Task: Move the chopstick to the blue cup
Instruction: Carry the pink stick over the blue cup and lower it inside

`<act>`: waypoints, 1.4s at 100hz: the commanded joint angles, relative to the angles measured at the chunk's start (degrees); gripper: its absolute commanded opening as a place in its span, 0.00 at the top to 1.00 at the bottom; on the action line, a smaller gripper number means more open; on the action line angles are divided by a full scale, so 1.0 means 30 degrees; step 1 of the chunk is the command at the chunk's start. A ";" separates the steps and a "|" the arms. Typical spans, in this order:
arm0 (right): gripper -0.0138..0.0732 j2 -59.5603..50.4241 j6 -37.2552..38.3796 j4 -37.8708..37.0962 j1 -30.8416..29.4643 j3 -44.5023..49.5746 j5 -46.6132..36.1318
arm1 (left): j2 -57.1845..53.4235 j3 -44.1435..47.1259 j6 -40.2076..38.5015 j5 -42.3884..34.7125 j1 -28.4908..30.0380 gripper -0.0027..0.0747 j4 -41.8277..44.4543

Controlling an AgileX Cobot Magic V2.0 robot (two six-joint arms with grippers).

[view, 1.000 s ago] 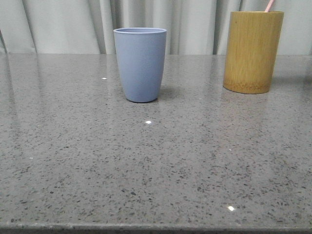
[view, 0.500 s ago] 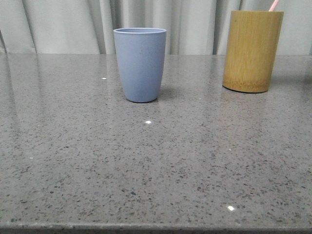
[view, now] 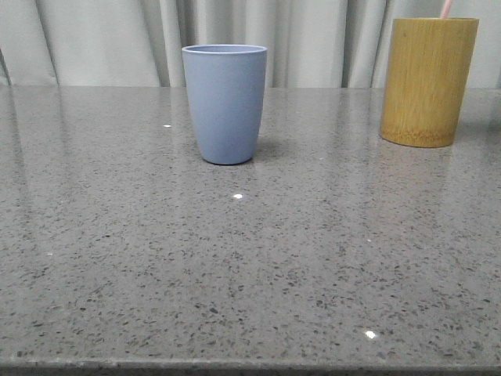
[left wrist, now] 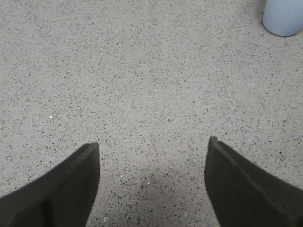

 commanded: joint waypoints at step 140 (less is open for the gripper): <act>0.88 0.2652 -0.0165 -0.0358 0.8705 -0.6905 0.4093 | 0.0075 -0.0493 -0.0261 -0.1226 0.0054 0.37 -0.0044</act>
